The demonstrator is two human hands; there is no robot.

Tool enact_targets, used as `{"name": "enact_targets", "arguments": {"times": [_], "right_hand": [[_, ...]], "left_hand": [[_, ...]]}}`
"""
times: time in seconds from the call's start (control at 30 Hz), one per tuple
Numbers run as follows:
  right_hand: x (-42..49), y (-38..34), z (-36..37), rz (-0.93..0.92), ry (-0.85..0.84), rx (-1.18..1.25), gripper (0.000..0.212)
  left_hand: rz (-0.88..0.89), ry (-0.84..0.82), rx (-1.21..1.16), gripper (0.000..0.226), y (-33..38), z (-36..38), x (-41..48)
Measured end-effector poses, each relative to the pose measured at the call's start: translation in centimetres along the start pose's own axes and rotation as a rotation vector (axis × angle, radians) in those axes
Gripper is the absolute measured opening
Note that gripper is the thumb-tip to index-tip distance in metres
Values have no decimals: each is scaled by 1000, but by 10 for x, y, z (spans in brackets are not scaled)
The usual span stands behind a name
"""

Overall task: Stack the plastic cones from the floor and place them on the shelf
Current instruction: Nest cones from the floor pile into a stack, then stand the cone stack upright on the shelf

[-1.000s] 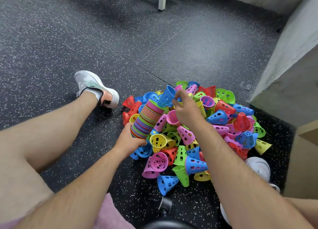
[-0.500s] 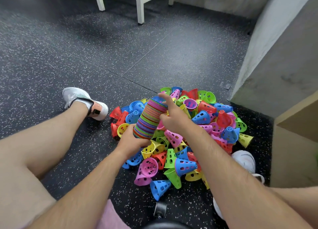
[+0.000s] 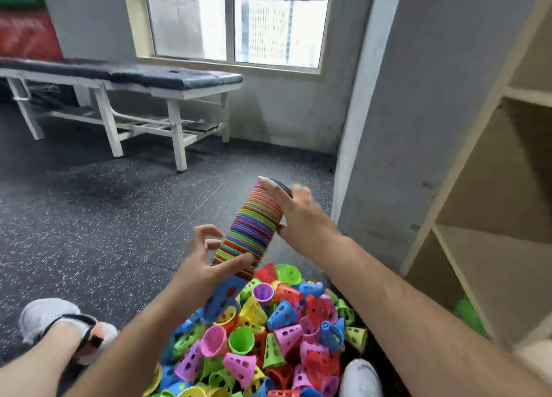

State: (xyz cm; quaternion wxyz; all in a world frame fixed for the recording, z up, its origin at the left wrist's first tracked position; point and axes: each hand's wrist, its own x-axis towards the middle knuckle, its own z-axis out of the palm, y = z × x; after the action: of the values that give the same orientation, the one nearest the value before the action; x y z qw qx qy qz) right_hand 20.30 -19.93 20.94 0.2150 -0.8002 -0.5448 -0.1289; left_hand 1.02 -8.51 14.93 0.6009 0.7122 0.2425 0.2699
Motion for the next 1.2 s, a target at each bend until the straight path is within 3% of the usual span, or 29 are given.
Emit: {"name": "enact_targets", "arguments": {"times": [0.13,0.27,0.37,0.43,0.53,0.6,0.7,0.77,0.9,0.97,1.1,1.2], "right_hand": [[5,27,-59,128,132,-72,92],[1,59,-112,289,245,-7,94],[-3,76,-160,380,344,98,97],[0,84,-193,406,447,144,99],[16,93,-252,479,553,123,97],[27,102,-295,531,585,66,90],[35,120,-360,666,551,50,73],[34,142,-393,753,459,71,59],[9,196,-426,851,290,109,28],[-13,219,-430,916,253,125,28],[-48,256,-427,1036,211,73,52],[-49,272,-417,1066,235,190,31]], "left_hand": [[41,-104,-25,100,79,18,28],[18,-377,28,112,162,33,47],[85,-527,35,84,225,45,62],[149,-544,49,71,271,56,71],[293,-482,83,95,338,77,86],[386,-395,13,87,380,98,100],[531,-356,-75,47,438,146,111],[602,-352,-83,33,465,188,117],[722,-400,-8,31,492,286,127],[722,-428,0,40,495,335,134],[659,-488,-34,55,483,419,152],[685,-495,-20,63,473,468,166]]}}
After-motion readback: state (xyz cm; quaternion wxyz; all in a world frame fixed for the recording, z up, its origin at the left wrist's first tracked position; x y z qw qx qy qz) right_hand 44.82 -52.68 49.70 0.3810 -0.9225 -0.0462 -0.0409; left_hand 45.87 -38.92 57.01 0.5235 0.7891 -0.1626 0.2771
